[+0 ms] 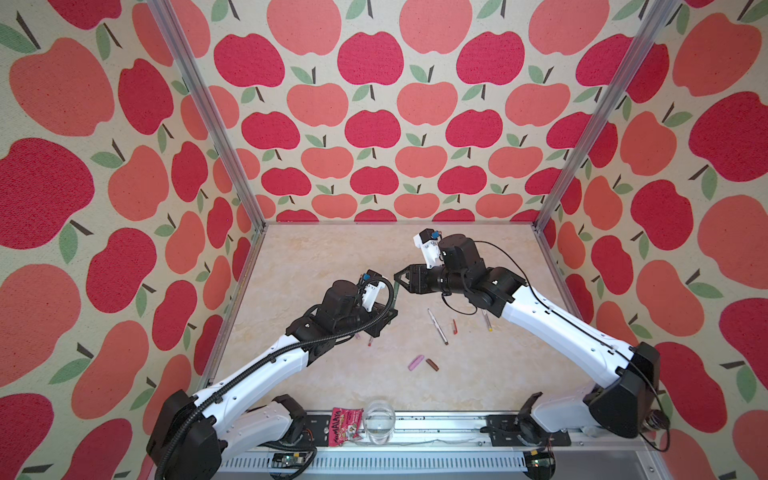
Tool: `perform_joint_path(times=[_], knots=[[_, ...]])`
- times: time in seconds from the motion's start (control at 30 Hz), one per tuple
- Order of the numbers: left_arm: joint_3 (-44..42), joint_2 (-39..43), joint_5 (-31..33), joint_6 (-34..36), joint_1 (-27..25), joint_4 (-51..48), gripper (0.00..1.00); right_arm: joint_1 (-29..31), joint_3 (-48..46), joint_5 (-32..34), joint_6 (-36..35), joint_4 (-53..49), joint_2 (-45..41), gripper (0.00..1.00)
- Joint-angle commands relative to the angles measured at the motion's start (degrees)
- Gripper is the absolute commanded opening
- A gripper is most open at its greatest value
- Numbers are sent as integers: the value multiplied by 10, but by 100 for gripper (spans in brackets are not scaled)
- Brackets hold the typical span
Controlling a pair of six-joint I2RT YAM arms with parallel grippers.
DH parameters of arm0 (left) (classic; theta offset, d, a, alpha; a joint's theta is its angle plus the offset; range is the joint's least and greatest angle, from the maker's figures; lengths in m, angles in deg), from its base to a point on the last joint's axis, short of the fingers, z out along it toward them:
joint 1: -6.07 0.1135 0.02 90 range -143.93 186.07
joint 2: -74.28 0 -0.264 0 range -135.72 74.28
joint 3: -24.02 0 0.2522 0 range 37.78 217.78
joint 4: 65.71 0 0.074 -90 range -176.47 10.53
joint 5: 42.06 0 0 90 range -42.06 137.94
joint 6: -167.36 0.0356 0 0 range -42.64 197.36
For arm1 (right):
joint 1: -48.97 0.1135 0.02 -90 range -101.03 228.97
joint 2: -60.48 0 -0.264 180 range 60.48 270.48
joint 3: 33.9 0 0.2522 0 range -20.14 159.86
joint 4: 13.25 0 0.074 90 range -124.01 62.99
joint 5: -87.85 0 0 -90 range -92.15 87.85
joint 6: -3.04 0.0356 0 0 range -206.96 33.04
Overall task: Insert the pens into the pen caps
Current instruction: 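Press the green cap down onto the pen held by the left gripper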
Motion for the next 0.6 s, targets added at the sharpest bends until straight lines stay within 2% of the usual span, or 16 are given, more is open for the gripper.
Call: perform_joint_path(times=[0.0, 0.23, 0.57], knots=[[6, 8, 14, 15, -3, -2, 0, 7, 23, 15, -8, -24, 14, 45], [7, 2, 14, 12, -3, 16, 0, 10, 27, 10, -5, -25, 33, 30], [16, -2, 11, 17, -3, 27, 0, 11, 32, 5, -2, -31, 52, 20]])
